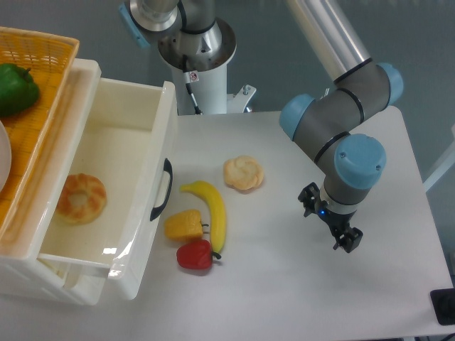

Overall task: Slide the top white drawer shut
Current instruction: 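Move the gripper toward the open white drawer's front face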

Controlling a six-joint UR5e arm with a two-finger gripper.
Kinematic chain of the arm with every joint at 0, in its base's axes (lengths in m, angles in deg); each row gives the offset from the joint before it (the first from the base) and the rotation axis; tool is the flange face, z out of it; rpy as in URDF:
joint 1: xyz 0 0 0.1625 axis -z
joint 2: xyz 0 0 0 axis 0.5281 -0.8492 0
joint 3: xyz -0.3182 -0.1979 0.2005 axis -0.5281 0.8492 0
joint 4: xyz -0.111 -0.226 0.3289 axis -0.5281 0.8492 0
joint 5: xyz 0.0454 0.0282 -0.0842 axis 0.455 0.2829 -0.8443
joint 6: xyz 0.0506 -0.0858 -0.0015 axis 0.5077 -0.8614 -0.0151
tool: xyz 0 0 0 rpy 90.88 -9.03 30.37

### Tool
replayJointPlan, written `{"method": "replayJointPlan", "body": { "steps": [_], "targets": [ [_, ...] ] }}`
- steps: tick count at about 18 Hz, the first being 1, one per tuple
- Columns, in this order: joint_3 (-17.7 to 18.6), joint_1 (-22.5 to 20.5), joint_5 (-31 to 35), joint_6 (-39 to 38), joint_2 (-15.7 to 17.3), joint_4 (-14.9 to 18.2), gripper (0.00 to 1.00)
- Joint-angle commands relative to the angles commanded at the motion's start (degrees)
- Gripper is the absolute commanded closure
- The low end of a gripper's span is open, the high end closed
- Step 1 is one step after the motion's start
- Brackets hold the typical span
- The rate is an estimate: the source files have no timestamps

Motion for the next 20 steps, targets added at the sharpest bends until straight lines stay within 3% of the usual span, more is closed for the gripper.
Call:
{"method": "replayJointPlan", "body": {
  "steps": [3,5,8,9,13,16,20],
  "targets": [
    [0.4,0.2,0.0,0.3,0.2,0.0,0.0],
    [2.6,0.5,0.3,-0.4,0.4,-1.0,0.0],
    [8.9,0.7,0.6,-3.1,0.8,-8.2,0.0],
    [9.6,0.8,0.6,-3.4,1.1,-8.6,0.0],
    [10.4,1.6,1.1,-5.1,3.8,-6.5,0.0],
    [10.5,2.9,1.1,-19.5,3.8,-4.7,0.0],
    [11.2,4.8,0.4,-23.3,6.3,-3.7,0.0]
  ]
}}
